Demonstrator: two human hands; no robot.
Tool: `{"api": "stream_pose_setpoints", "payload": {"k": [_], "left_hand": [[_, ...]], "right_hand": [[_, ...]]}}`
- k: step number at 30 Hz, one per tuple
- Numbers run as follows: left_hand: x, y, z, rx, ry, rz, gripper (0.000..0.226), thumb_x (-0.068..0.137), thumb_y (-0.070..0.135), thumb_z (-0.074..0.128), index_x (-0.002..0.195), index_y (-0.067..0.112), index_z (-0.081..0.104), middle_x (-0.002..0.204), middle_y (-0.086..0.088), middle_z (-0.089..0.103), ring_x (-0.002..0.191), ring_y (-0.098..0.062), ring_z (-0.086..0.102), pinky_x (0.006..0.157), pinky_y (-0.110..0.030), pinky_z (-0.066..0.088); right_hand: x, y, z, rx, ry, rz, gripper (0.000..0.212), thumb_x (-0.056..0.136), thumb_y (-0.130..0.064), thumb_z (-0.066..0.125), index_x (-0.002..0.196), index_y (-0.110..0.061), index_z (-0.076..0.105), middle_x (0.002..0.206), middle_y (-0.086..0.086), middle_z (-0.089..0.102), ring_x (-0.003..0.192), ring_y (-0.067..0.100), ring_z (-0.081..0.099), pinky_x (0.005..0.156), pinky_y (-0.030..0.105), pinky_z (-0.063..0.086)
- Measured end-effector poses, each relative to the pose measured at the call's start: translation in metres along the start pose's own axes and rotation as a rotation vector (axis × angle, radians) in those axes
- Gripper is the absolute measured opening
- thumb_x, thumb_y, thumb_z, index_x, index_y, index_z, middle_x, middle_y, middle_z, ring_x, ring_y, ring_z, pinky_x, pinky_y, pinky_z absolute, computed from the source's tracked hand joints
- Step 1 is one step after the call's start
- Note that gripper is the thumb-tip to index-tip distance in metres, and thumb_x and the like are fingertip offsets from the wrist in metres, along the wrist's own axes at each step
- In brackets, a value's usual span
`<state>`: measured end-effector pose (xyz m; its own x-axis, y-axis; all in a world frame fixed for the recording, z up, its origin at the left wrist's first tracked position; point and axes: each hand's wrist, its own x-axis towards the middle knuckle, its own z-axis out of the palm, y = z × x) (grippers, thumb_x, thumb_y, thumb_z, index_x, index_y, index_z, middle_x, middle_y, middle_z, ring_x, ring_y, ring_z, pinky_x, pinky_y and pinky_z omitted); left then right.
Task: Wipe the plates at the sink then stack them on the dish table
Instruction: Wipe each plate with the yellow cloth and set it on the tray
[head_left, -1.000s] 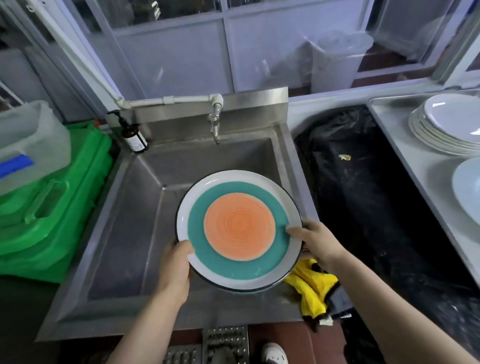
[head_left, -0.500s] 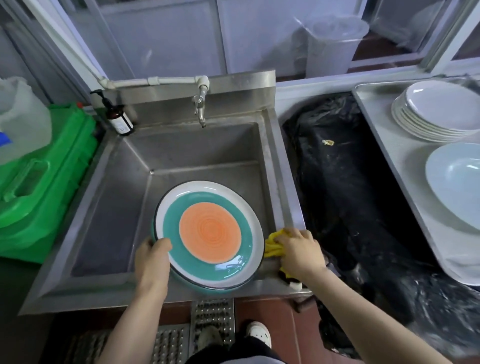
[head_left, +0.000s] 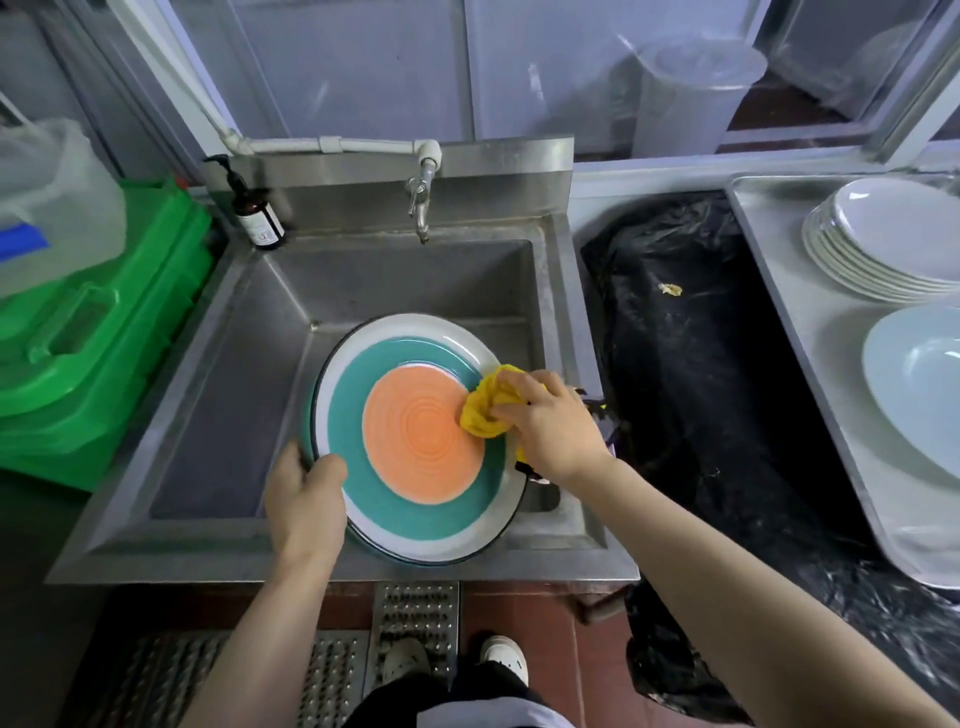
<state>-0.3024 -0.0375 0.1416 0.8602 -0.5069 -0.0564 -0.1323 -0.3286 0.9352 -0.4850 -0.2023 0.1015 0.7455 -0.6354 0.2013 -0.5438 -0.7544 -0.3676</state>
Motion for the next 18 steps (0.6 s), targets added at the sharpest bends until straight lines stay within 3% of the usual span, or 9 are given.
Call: {"api": "stream_pose_setpoints", "payload": {"k": [4, 8, 13, 18], "left_hand": [[0.008, 0.005, -0.010, -0.049, 0.058, 0.024, 0.013, 0.060, 0.020, 0.048, 0.070, 0.019, 0.056, 0.069, 0.004, 0.061, 0.061, -0.014, 0.050, 0.057, -0.030, 0.038], [0.013, 0.005, -0.011, -0.115, 0.146, -0.036, 0.012, 0.059, 0.020, 0.048, 0.068, 0.018, 0.057, 0.069, 0.002, 0.061, 0.065, -0.021, 0.052, 0.061, -0.032, 0.039], [0.017, 0.005, -0.007, -0.212, 0.215, -0.090, 0.011, 0.058, 0.020, 0.048, 0.067, 0.018, 0.053, 0.068, 0.003, 0.057, 0.062, -0.016, 0.049, 0.058, -0.029, 0.035], [0.016, -0.001, -0.012, -0.246, 0.205, -0.069, 0.013, 0.059, 0.017, 0.049, 0.068, 0.022, 0.057, 0.068, 0.007, 0.059, 0.061, -0.010, 0.052, 0.057, -0.028, 0.038]], "right_hand": [[-0.002, -0.001, -0.006, -0.192, -0.162, -0.138, 0.037, 0.075, -0.004, 0.060, 0.103, -0.025, 0.073, 0.136, 0.005, 0.051, 0.119, 0.039, 0.044, 0.090, 0.045, 0.039], [-0.009, -0.022, -0.012, -0.010, -0.256, -0.158, 0.045, 0.074, -0.004, 0.057, 0.106, -0.032, 0.072, 0.134, -0.005, 0.053, 0.118, 0.032, 0.043, 0.095, 0.039, 0.036], [-0.013, -0.074, -0.010, 0.315, -0.203, -0.373, 0.042, 0.062, 0.004, 0.064, 0.093, -0.021, 0.076, 0.120, 0.002, 0.064, 0.106, 0.029, 0.052, 0.092, 0.037, 0.042], [-0.002, -0.056, -0.018, 0.151, -0.317, -0.296, 0.046, 0.073, -0.002, 0.060, 0.105, -0.033, 0.073, 0.131, -0.005, 0.053, 0.116, 0.027, 0.044, 0.092, 0.037, 0.039]]}}
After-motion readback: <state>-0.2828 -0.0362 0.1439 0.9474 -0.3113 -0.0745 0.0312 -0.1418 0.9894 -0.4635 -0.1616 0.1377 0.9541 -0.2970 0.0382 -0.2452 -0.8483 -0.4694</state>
